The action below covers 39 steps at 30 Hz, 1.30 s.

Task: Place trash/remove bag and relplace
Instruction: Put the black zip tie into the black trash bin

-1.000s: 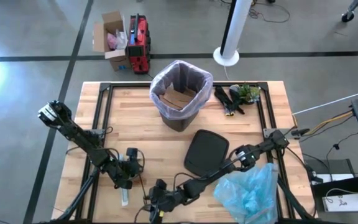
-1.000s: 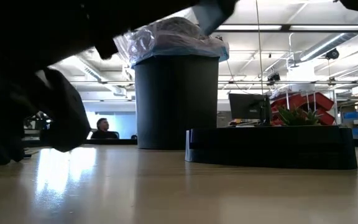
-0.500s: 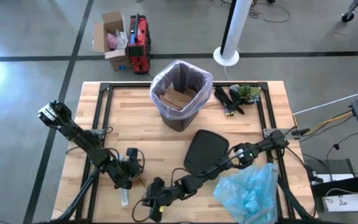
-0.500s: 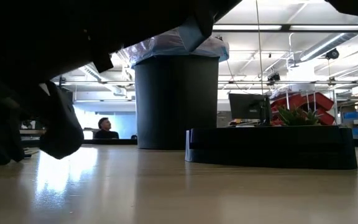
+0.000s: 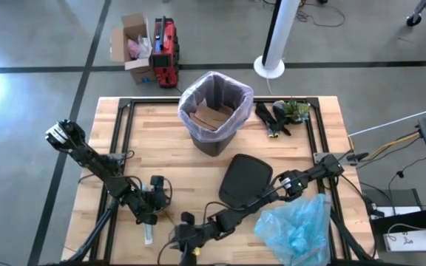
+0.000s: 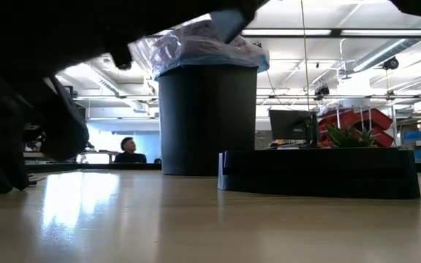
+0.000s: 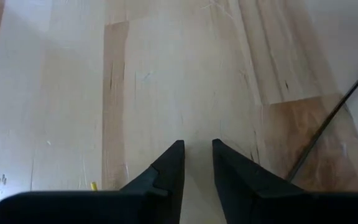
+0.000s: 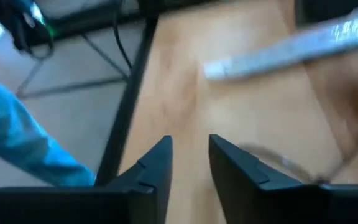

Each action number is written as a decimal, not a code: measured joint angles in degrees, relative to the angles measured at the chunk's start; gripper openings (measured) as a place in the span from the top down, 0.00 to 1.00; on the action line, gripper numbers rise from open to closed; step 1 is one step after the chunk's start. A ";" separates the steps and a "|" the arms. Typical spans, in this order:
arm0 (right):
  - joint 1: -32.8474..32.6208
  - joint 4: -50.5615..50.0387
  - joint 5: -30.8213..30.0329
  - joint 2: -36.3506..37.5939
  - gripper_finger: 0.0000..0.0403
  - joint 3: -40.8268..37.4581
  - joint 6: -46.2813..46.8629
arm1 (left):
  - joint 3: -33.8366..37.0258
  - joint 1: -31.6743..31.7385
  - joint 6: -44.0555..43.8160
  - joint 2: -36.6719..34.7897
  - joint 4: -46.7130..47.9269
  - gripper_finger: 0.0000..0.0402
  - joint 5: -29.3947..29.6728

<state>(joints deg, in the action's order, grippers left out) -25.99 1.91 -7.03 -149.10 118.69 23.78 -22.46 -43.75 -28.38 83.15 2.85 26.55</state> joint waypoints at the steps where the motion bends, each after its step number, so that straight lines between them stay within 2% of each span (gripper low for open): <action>1: 0.06 -1.34 0.02 -0.01 0.71 -0.19 -0.67 | 0.00 0.00 0.00 0.00 -0.01 0.84 0.00; 5: 0.23 -3.35 -0.12 -0.07 0.64 -1.03 -5.14 | 0.00 0.00 0.00 0.00 -0.04 0.85 -0.05; 8: 0.14 -4.53 -0.23 -0.07 0.65 -1.29 -8.32 | 0.00 0.00 0.00 0.00 -0.03 0.84 -0.02; 14: 0.14 -8.83 -0.06 0.22 0.80 -1.48 -13.63 | 0.00 0.00 0.00 0.00 -0.04 0.83 0.00; 19: 0.16 -11.27 -0.31 0.42 0.97 -1.44 -12.70 | 0.00 -0.02 0.00 0.00 -0.07 0.85 -0.02; 29: 0.16 -14.26 0.14 1.72 1.00 0.06 -6.80 | -0.02 -0.01 3.63 -0.10 -0.03 0.83 0.02; 35: 0.10 -28.77 0.08 2.77 1.00 7.64 -5.21 | -0.67 0.18 8.46 -3.83 1.38 0.85 -0.34; 39: 0.01 -36.57 -0.06 2.82 1.00 12.15 -5.26 | -2.48 0.31 11.30 -8.40 7.68 0.83 -0.53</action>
<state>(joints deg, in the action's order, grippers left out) -25.98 -34.66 -7.09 -146.27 130.84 18.52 -24.93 -43.44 -17.09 74.76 10.53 26.01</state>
